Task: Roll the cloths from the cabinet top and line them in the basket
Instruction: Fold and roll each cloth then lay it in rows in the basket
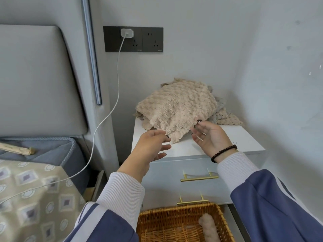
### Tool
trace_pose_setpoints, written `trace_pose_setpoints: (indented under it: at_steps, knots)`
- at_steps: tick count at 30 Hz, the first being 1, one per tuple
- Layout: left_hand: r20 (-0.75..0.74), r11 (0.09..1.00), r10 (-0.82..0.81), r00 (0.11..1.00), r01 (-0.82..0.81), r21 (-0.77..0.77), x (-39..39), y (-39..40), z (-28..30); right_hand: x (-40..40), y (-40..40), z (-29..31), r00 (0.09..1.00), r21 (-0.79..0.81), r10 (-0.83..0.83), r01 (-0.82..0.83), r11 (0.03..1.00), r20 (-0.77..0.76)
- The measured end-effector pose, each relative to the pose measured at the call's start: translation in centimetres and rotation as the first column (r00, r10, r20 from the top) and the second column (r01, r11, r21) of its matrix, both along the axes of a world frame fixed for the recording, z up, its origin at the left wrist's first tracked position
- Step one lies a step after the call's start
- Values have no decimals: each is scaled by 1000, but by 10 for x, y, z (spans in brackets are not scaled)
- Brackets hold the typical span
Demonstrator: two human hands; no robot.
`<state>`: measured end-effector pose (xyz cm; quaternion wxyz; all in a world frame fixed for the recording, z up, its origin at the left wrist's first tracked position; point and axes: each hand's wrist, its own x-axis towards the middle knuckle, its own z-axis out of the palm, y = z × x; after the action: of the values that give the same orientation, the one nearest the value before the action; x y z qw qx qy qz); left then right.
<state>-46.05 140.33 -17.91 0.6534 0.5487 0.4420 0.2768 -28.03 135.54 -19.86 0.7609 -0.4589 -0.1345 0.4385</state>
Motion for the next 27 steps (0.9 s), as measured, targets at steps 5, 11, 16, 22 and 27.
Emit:
trace_pose_setpoints:
  at_steps: [5,11,16,22,27]
  knots:
    - [-53,1000,-11,999,12,20,-2,-9,-2,-12,-25,22,994,90,31,-41,995,109]
    - [-146,998,-51,988,47,-36,-3,-22,-10,-31,-74,38,979,122,82,-106,987,187]
    - [-67,975,-74,995,58,-215,2,-33,-22,-38,-101,38,966,78,132,-153,985,224]
    - [201,956,-52,978,107,-274,10,-33,-25,-42,-132,27,884,-91,366,-355,930,292]
    - [267,971,84,960,-18,-240,15,-30,-25,-43,-150,12,742,-433,583,-430,793,331]
